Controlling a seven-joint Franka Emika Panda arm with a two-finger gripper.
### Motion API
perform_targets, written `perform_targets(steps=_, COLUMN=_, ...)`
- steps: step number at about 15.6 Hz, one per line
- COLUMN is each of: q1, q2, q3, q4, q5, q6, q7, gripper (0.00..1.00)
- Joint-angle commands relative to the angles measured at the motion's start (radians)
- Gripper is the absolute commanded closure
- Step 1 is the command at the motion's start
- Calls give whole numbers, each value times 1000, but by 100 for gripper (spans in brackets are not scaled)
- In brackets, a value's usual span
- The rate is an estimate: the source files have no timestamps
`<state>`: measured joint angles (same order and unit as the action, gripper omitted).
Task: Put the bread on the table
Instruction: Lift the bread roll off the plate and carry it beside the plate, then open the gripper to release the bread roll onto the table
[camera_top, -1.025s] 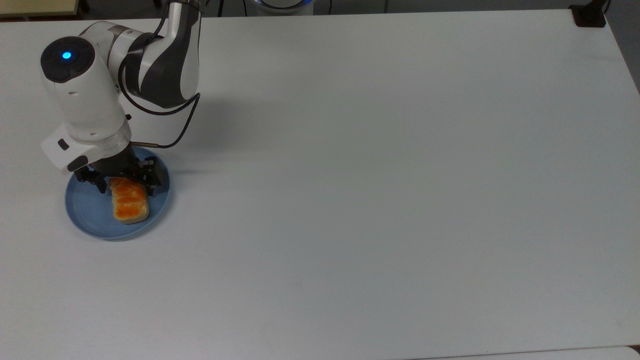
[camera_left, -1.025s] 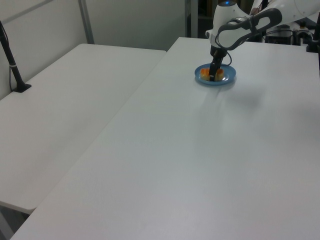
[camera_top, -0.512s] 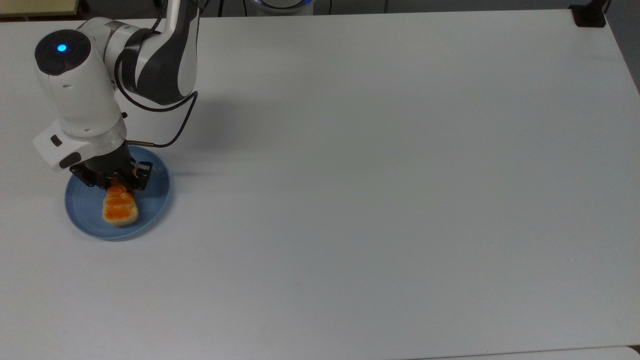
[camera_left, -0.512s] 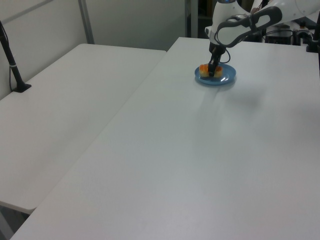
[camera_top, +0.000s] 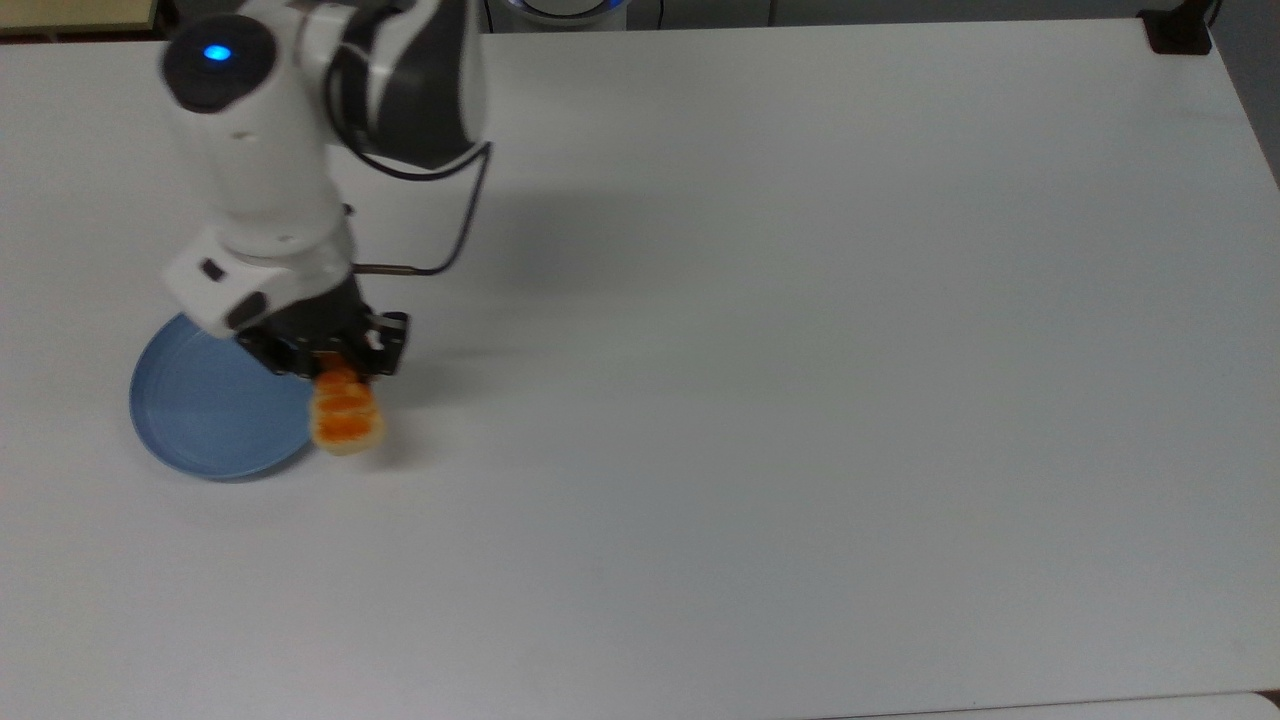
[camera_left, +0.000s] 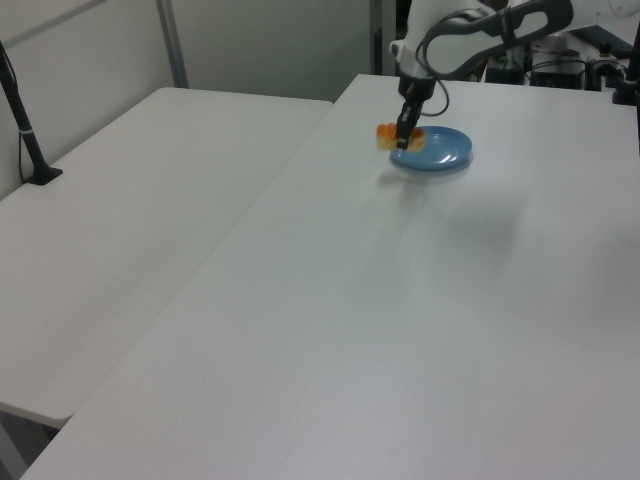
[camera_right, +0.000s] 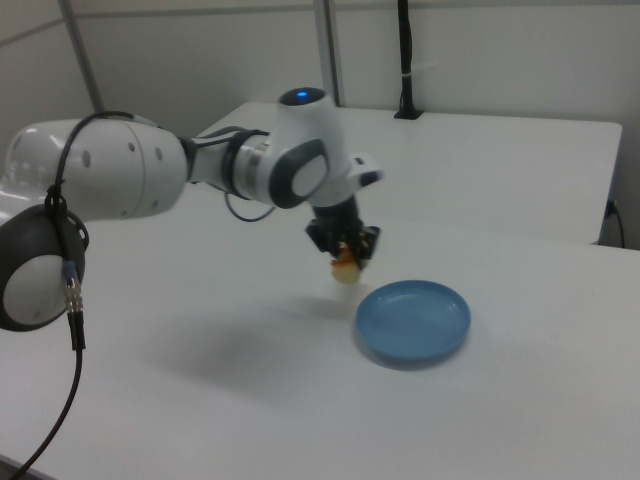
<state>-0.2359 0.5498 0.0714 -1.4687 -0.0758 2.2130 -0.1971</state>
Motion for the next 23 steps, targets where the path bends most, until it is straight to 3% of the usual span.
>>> perform_targets(steps=1, q1=117, q2=-22, q3=-5, q4=-79, q5=-70, q6=5, q7=149, gripper=62)
perform_targets(steps=4, q1=177, q2=-7, q3=-5, q4=-119, q5=-124, q6=17, q7=237, gripper=62)
perform_targets(steps=5, q1=191, q2=2, q3=-5, q4=-120, q5=-128, q6=19, q7=251, gripper=55)
perform_targets(steps=6, q1=194, q2=10, q3=-5, q4=-120, q5=-128, q6=19, q7=252, gripper=41)
perform_targets(steps=7, q1=194, q2=10, q3=-5, q4=-120, q5=-128, q6=17, q7=252, gripper=13)
perform_targets(steps=8, q1=194, q2=7, q3=-5, q4=-119, q5=-128, q6=14, q7=251, gripper=0)
perform_targets(steps=11, q1=207, q2=-25, q3=-4, q4=-111, q5=-125, q6=-1, q7=251, gripper=0)
perform_targets(steps=14, q1=240, q2=-83, q3=-2, q4=-81, q5=-115, q6=-131, q7=248, gripper=0)
perform_targets(steps=23, q1=267, q2=-342, q3=18, q4=-73, q5=-41, q6=-447, q7=245, gripper=0)
